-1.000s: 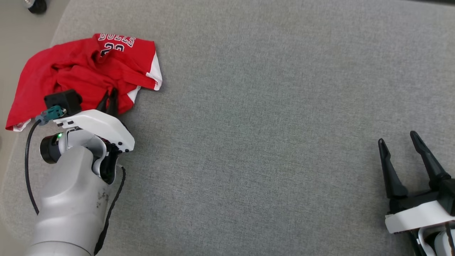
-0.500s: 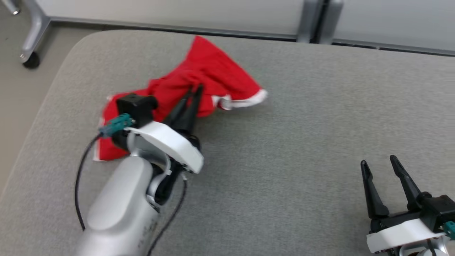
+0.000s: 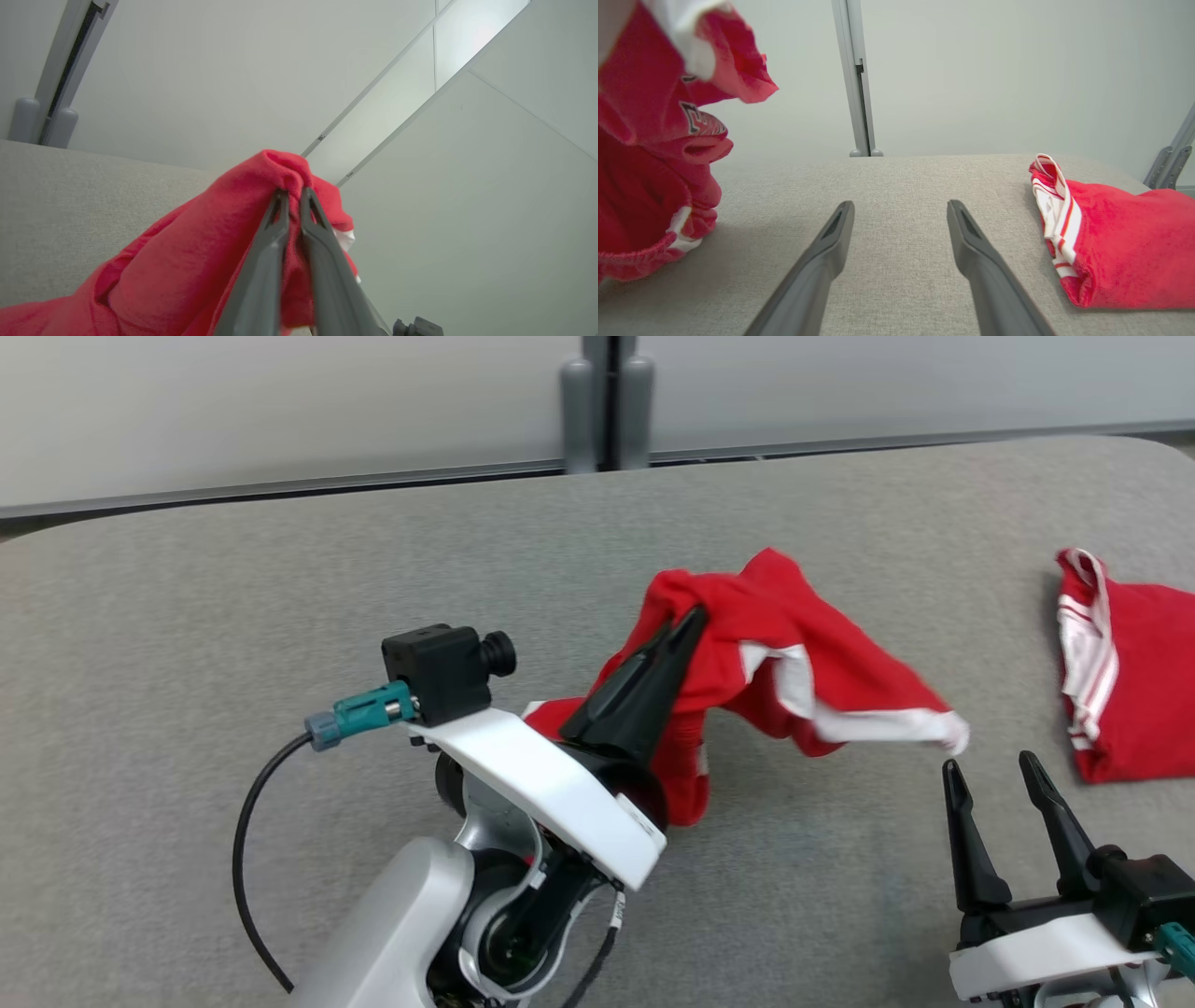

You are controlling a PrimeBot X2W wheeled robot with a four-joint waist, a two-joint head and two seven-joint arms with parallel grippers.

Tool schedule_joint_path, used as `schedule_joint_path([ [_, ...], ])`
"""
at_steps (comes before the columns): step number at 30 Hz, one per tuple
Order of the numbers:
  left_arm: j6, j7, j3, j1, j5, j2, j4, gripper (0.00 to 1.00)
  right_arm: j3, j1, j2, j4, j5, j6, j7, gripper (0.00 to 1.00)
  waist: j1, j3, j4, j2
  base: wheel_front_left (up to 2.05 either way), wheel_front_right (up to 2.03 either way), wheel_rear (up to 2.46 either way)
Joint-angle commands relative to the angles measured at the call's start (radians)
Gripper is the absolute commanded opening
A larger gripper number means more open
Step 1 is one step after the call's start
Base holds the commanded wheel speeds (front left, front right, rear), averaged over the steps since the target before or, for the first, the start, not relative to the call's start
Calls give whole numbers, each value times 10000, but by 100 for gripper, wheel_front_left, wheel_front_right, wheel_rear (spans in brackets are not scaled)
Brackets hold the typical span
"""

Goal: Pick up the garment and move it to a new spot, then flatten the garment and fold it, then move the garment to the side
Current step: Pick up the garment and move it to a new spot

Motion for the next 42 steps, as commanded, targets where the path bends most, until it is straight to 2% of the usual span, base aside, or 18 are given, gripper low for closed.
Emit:
schedule_joint_path([
  [1, 203, 44, 117, 176, -309, 69, 166, 0, -38, 94, 7, 19, 72, -2, -1, 100, 0, 138, -541, 0, 0, 0, 0],
  [5, 592, 535, 536, -19, -1264, 90, 1872, 0, 10, 79, 46, 84, 153, -2, -1, 100, 0, 332, -872, 0, 0, 0, 0],
  [7, 417, 925, 513, -314, -1434, 230, 3274, 0, 123, -2, 47, 177, 175, -2, -1, 100, 0, 419, -999, 0, 0, 0, 0],
  [9, 279, 734, 642, -783, -1140, 417, 4729, 0, 291, -115, 53, 253, 188, -2, -1, 100, 0, 477, -1128, 0, 0, 0, 0],
  [10, 192, 495, 595, -1039, -833, 593, 5413, 7, 386, -175, 54, 297, 199, -2, -1, 100, 0, 504, -1204, 0, 0, 0, 0],
  [11, 82, 225, 598, -1190, -713, 585, 5998, 23, 462, -241, 50, 329, 225, -2, -1, 100, 0, 527, -1253, 0, 0, 0, 0],
  [13, -156, -254, 640, -1418, -518, 489, 7046, 47, 540, -297, 48, 368, 282, -2, -1, 100, 0, 531, -1277, 0, 0, 0, 0],
  [14, -314, -492, 683, -1545, -513, 463, 7382, 89, 534, -288, 47, 382, 272, -2, -1, 100, 0, 515, -1258, 0, 0, 0, 0],
  [15, -530, -659, 706, -1649, -574, 439, 7660, 100, 522, -258, 48, 390, 262, -2, -1, 100, 0, 487, -1207, 0, 0, 0, 0],
  [17, -1244, -1191, 562, -1823, -439, 373, 7905, 100, 438, -125, 49, 435, 189, -2, -1, 100, 0, 388, -1060, 0, 0, 0, 0],
  [20, -1517, -2540, 269, -1736, 442, 596, 8161, 100, 297, -7, 46, 487, 71, -2, -1, 100, 0, 101, -860, 0, 0, 0, 0],
  [24, -1001, -4080, -148, -1058, 1753, 944, 7789, 100, -4, 236, -24, 336, -165, -2, -1, 100, 0, -482, -495, 0, 0, 0, 0],
  [27, -615, -4349, 13, -99, 2214, 1205, 6903, 100, -258, 432, -160, 169, -325, -2, -1, 100, 0, -930, -204, 0, 0, 0, 0],
  [28, -299, -4403, 191, 704, 2688, 1495, 6192, 100, -428, 637, -235, 83, -396, -2, -1, 100, 0, -1260, 4, 0, 0, 0, 0],
  [31, 37, -4409, 861, 2091, 3373, 1672, 4863, 100, -661, 923, -358, -80, -467, -2, 0, 100, 0, -1631, 333, 0, 0, 0, 0],
  [32, 37, -4409, 861, 2091, 3373, 1672, 4863, 100, -661, 923, -358, -80, -467, -2, 0, 100, 0, -1631, 333, 0, 0, 0, 0],
  [37, 151, -4405, 1879, 4145, 4563, 1992, 3674, 100, -981, 1381, -355, -199, -633, -2, -1, 100, 0, -2061, 767, 0, 0, 0, 0],
  [42, -348, -4406, 2866, 5493, 5485, 2018, 3078, 100, -1152, 1724, -223, -227, -609, -2, -1, 100, 0, -2420, 1013, 0, 0, 0, 0],
])
